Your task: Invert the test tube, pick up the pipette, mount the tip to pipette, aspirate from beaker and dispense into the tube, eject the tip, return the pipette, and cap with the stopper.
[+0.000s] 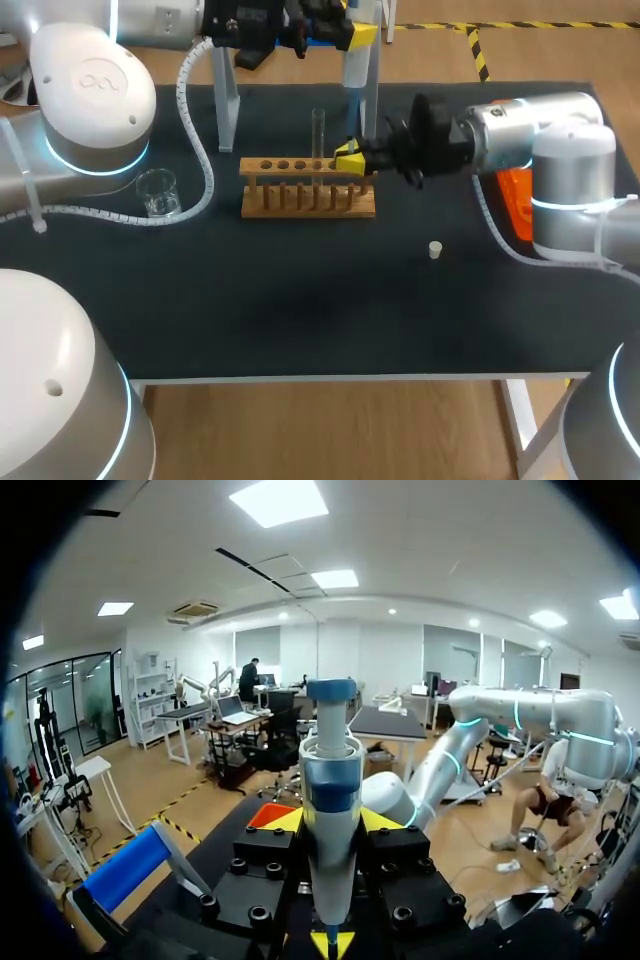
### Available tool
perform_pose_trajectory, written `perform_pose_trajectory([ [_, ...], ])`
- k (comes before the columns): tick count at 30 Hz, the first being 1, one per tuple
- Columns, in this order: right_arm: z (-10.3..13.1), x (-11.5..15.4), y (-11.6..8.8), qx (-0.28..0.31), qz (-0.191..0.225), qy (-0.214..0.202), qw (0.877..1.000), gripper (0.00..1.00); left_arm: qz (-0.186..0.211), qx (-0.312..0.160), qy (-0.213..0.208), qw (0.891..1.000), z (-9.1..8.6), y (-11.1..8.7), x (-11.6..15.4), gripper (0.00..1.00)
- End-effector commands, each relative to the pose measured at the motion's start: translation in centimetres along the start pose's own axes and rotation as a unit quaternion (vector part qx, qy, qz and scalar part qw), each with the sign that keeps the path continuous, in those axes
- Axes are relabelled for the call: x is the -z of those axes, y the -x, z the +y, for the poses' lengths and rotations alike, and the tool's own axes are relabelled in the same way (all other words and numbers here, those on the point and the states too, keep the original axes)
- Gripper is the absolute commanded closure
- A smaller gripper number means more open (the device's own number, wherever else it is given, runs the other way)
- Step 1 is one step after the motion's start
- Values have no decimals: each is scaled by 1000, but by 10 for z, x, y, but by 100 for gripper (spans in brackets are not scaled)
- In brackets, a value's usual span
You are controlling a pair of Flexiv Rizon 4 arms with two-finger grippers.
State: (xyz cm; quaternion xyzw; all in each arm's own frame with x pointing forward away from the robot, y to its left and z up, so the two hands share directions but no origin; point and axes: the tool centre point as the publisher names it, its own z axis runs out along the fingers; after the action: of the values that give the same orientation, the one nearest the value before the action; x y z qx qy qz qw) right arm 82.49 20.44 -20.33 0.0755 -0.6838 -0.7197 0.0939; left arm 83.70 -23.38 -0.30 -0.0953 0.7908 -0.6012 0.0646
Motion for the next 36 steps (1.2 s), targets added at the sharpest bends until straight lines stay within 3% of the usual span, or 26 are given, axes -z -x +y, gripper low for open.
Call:
perform_pose_trajectory([
  [1,-1,0,-1,0,-2,0,1000,100,1,-1,-1,1000,1,1,1,100],
  [16,20,-1,2,26,4,1,1000,100,1,-1,-1,1000,1,1,1,100],
  [25,0,0,1,24,4,-19,1000,100,1,-1,-1,1000,1,1,1,100],
  [36,4,0,3,25,2,-18,1000,100,1,-1,-1,1000,1,1,1,100],
])
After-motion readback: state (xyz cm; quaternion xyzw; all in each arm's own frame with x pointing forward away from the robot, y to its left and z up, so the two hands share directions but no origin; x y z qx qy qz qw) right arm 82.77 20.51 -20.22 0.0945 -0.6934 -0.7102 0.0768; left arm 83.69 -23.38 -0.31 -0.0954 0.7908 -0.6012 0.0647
